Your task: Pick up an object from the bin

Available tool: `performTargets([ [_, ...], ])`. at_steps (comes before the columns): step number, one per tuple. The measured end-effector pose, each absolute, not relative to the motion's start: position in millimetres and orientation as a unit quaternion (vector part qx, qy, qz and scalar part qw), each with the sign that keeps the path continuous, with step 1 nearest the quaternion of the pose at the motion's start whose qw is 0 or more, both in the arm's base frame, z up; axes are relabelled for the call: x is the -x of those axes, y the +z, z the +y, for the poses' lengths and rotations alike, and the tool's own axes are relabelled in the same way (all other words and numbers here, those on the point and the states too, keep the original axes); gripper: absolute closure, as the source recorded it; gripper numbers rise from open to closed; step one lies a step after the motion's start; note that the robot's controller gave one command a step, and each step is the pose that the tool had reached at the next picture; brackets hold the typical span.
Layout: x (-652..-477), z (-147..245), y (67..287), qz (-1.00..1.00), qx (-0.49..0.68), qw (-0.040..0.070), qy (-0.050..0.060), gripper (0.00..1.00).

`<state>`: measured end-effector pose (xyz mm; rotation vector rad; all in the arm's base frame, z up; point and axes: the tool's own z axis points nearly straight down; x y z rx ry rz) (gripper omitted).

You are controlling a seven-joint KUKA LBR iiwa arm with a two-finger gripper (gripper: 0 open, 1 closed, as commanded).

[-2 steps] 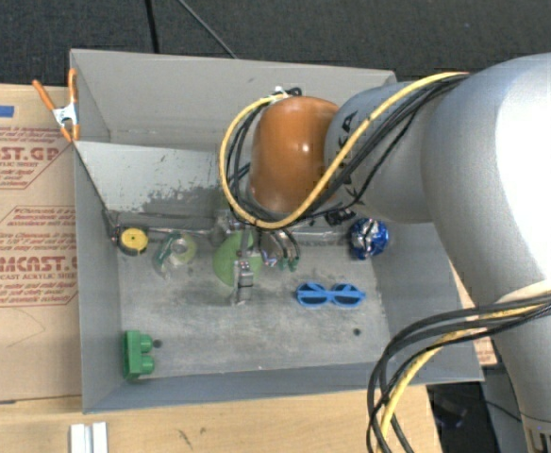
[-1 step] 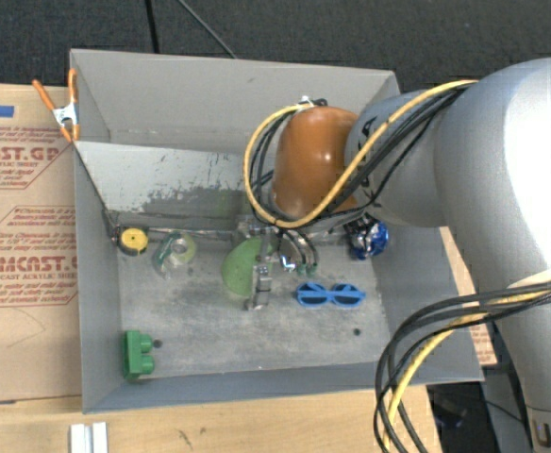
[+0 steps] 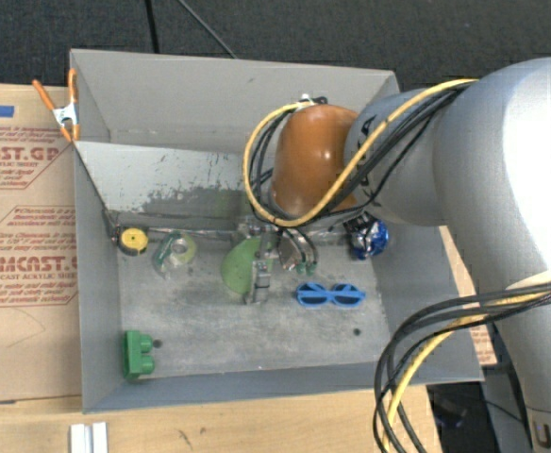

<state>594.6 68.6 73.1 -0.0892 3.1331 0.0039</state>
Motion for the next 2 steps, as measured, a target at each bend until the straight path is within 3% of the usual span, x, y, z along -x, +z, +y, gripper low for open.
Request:
performTargets([
  [1,-579.6,46.4,190.5,0.999,0.033,0.005,0.000,1.00],
  [2,-581.5,52.1,248.4,0.999,0.048,0.005,0.000,1.00],
])
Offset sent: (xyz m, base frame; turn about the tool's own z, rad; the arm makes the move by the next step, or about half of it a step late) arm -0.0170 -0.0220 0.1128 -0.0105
